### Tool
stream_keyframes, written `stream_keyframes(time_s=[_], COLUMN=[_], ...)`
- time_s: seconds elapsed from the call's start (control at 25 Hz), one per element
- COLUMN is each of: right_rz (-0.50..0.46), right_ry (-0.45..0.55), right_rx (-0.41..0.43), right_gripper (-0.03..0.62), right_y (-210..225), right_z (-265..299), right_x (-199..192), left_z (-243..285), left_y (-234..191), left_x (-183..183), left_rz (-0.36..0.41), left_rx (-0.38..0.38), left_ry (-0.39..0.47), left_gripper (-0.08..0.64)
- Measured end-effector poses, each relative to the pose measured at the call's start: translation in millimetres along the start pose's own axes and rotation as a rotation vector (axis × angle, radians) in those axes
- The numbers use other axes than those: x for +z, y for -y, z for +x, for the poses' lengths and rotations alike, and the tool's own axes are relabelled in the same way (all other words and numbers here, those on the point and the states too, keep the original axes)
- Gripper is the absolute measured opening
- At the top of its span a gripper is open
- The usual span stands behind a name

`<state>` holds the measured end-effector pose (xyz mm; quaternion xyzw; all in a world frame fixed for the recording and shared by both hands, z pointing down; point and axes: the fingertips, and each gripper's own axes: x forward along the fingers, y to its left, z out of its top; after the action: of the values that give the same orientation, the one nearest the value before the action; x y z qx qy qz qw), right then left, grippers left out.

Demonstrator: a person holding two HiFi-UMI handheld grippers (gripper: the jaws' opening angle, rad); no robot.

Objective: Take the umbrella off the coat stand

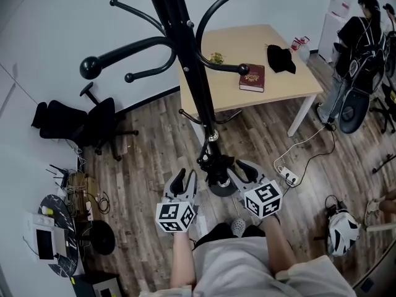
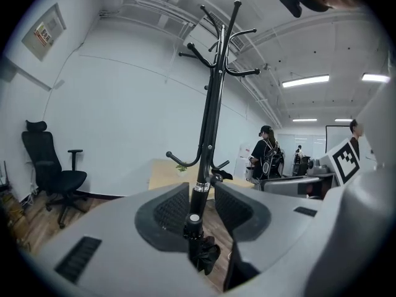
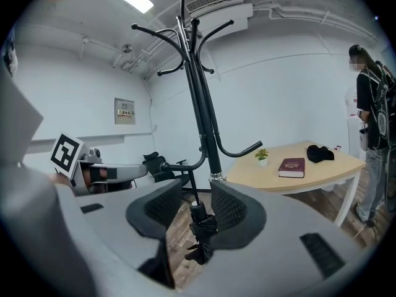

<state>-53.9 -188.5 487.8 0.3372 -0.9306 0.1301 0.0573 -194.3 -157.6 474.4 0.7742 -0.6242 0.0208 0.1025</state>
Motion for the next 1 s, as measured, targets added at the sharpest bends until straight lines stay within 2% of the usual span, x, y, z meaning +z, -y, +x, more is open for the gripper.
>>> stream_keyframes(time_s=[0.64, 1.0], right_rz=[0.028, 0.021], right_ry=[-0.022, -0.034], right_rx=[0.035, 0.035], right_gripper=[0.158, 0.158], right_y=[11, 8], right_z=[7, 3], right_x=[-10, -20], left_z=[-6, 9], left_y=[-4, 5], left_x=[-4, -3], left_rz=[0.009, 0.031], left_rx=[0.062, 0.033], left_ry=[-0.02, -0.027], left_gripper=[0.135, 0.135])
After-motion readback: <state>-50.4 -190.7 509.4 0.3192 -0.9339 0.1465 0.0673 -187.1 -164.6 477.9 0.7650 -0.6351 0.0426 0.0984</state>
